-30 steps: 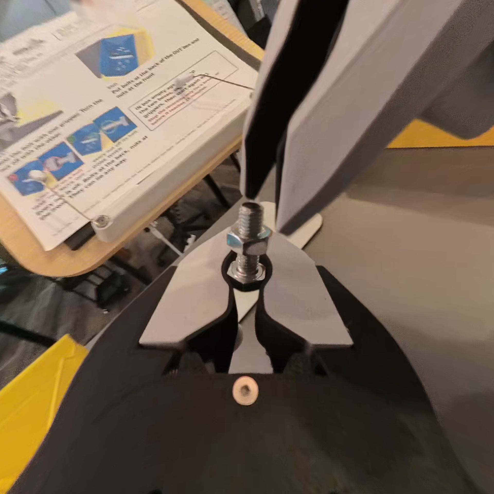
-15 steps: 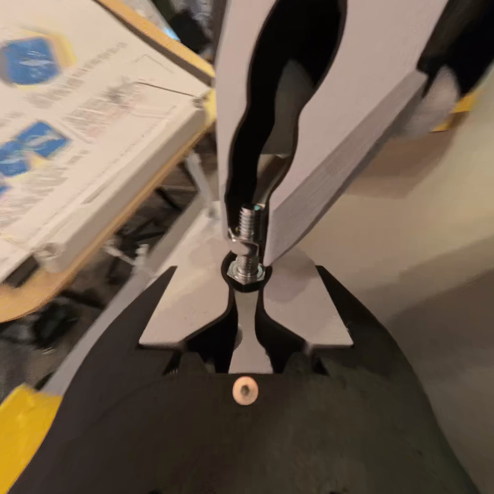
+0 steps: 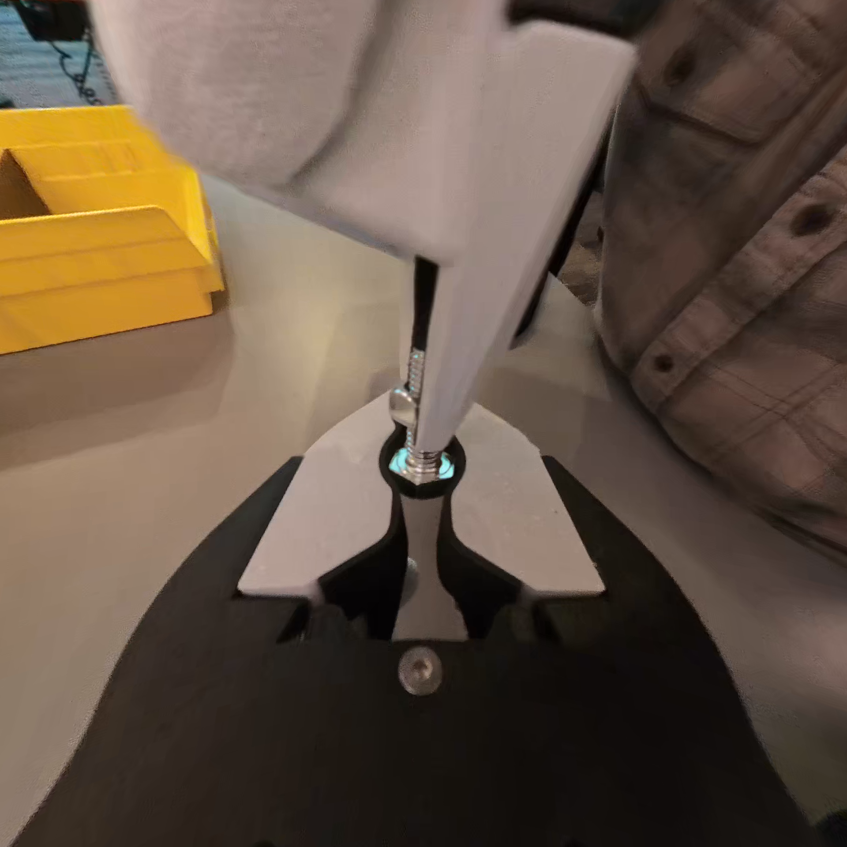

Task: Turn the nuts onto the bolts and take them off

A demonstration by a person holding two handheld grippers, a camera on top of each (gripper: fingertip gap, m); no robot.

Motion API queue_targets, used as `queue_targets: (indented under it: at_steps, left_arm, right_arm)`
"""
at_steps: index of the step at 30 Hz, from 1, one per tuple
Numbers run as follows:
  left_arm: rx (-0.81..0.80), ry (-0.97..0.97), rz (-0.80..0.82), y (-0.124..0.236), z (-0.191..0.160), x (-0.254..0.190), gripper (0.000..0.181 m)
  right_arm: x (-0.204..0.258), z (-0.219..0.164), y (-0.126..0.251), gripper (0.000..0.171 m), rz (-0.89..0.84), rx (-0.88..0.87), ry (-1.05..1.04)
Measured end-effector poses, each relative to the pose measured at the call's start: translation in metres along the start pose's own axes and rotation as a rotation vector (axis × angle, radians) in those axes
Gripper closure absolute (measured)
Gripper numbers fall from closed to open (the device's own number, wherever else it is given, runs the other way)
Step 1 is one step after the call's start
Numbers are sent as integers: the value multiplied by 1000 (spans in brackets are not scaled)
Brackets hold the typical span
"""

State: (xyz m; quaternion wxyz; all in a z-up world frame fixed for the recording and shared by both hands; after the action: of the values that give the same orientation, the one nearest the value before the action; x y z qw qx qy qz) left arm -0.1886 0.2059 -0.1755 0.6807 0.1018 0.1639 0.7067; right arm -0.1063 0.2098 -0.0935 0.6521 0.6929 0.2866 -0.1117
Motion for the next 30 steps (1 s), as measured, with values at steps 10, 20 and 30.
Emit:
queue_targets:
  at_steps: [10,20,30]
  left_arm:
    - [-38,-52,367,15,-2,26,170]
    - [53,-109,551,13,-4,36,170]
    - [27,-75,322,5,-4,21,171]
  right_arm:
    - [-6,-51,13,123,-122,-27,-1018]
    - [25,-53,-15,152,-195,-301,-1687]
    - [18,-40,-11,155,-94,-236,-1106]
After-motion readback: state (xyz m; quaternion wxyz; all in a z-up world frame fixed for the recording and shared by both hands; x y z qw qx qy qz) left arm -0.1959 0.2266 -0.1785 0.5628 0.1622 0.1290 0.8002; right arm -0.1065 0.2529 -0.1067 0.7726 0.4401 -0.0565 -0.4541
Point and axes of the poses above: each gripper's, where its closed fingertips meet, y back along the fingers, z out of its top, x = y × z across the jaws, the point moved 9 cm from there along y, back along the fingers, and after that the axes turned 2 degrees about -z, right-handed, at the moved point
